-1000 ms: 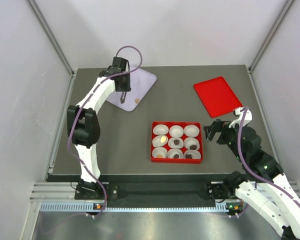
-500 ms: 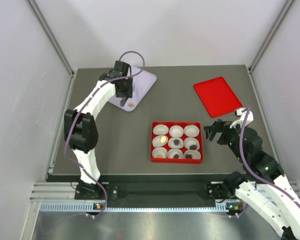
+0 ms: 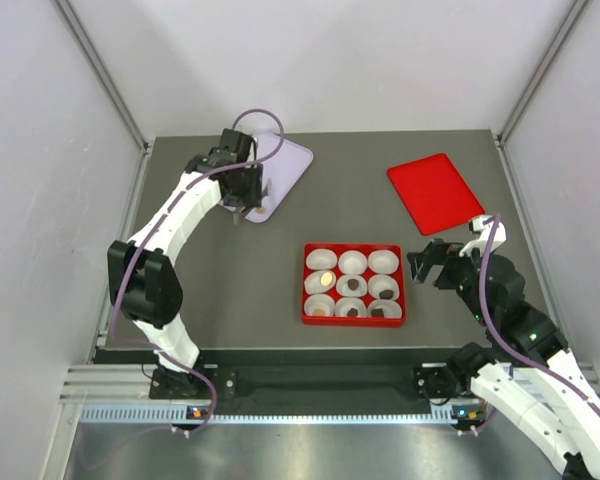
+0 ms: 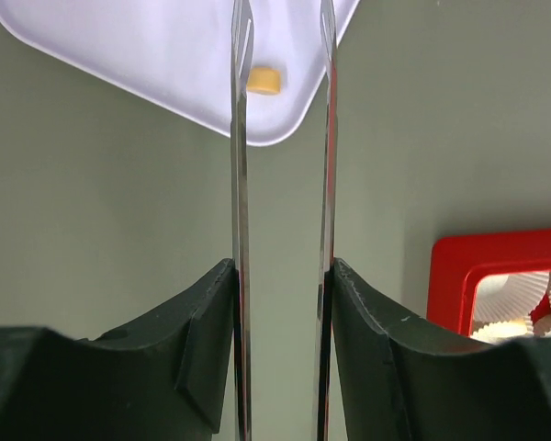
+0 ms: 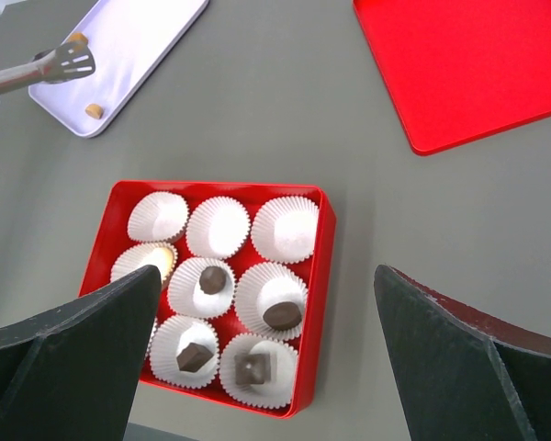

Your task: Pack the chocolate

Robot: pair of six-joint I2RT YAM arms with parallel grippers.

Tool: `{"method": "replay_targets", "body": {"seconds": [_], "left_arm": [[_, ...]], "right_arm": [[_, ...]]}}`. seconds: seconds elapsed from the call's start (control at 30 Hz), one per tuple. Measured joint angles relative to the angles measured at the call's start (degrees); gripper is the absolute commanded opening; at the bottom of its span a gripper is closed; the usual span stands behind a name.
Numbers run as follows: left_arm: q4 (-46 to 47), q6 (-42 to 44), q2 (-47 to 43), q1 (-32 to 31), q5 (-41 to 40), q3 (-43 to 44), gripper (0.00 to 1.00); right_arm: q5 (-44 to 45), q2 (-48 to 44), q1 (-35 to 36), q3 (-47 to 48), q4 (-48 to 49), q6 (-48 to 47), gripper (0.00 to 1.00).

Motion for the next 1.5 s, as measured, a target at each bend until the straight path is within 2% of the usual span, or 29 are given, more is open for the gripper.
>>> {"method": "replay_targets", "body": {"seconds": [0.3,1.5], "left_arm": [[-2.4,0.0,-0.4,-0.5,-0.2,-3.7,0.49],[-3.8,0.1,1.0,-0.8,-1.2,-5.1,0.45]], "right_arm": [[-0.4,-0.3,0.0,0.0,0.0,0.3,1.00],[-0.8,-0.3,0.0,0.0,0.0,0.7,1.00]]}}
